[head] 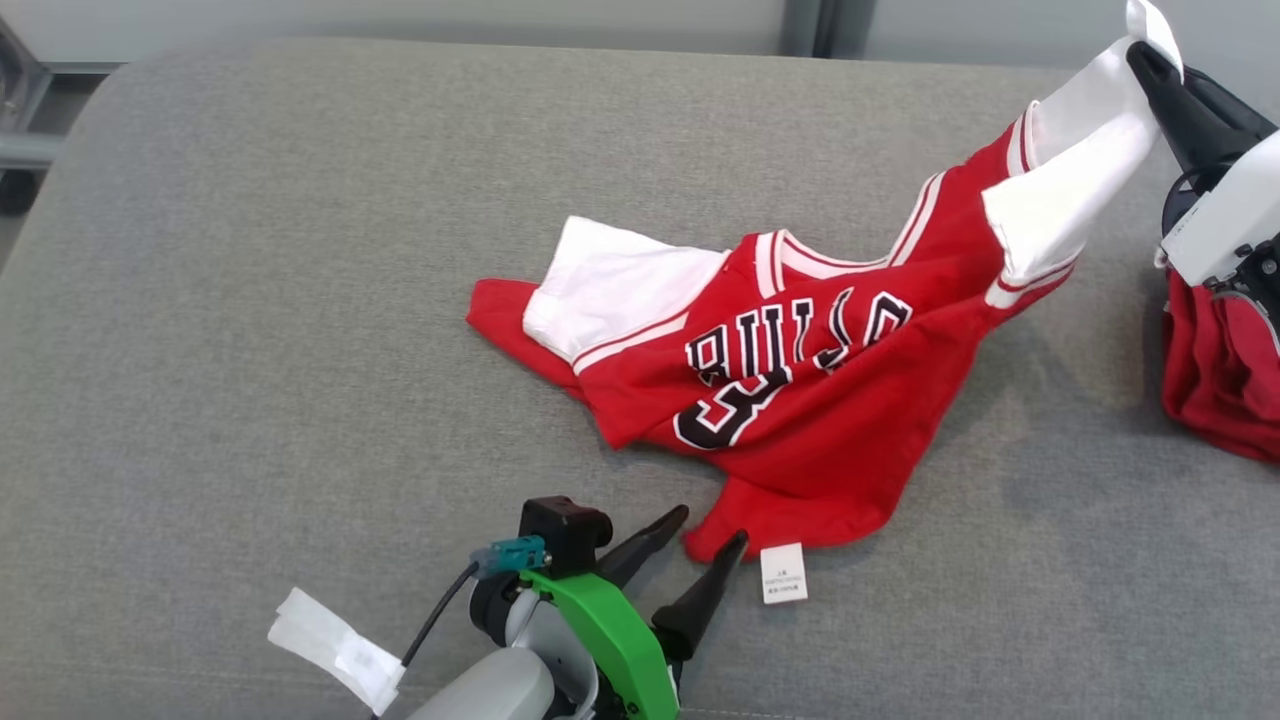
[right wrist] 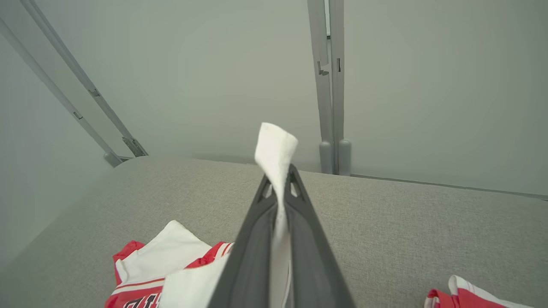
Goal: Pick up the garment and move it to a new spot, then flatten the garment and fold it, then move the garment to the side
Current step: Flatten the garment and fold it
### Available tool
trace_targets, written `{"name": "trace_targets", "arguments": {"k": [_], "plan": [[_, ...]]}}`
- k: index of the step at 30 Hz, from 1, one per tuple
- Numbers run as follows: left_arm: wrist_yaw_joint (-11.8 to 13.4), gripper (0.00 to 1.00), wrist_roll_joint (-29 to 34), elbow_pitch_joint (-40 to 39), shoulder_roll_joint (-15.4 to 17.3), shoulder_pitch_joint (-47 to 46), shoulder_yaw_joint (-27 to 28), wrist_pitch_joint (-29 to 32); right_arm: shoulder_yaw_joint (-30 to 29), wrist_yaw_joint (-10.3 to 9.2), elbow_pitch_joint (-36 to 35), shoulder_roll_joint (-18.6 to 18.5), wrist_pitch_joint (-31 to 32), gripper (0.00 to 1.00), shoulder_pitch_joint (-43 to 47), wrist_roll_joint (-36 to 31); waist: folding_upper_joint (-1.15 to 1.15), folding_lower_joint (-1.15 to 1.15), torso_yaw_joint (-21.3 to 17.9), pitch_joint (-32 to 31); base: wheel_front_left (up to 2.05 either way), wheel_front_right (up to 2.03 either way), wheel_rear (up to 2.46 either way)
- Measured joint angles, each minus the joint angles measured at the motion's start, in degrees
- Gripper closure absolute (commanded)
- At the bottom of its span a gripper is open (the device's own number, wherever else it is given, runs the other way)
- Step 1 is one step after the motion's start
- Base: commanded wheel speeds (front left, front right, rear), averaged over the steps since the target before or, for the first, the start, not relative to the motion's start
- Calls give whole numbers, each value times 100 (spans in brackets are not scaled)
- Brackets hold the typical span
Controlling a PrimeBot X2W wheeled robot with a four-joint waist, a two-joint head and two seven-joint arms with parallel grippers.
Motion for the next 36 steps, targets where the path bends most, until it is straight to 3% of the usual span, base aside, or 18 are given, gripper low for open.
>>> {"name": "trace_targets", "arguments": {"k": [14, 36], "plan": [[-32, 0, 605, 335, 166, -359, -323, 64, -379, 0, 67, -1, -510, 100, 138, 40, 0, 0, -404, 411, 0, 0, 0], [-93, 0, 404, 238, 115, -360, -325, -143, -512, 18, 91, -66, -724, 100, 333, 90, 0, 0, -49, 508, 0, 0, 0]]}}
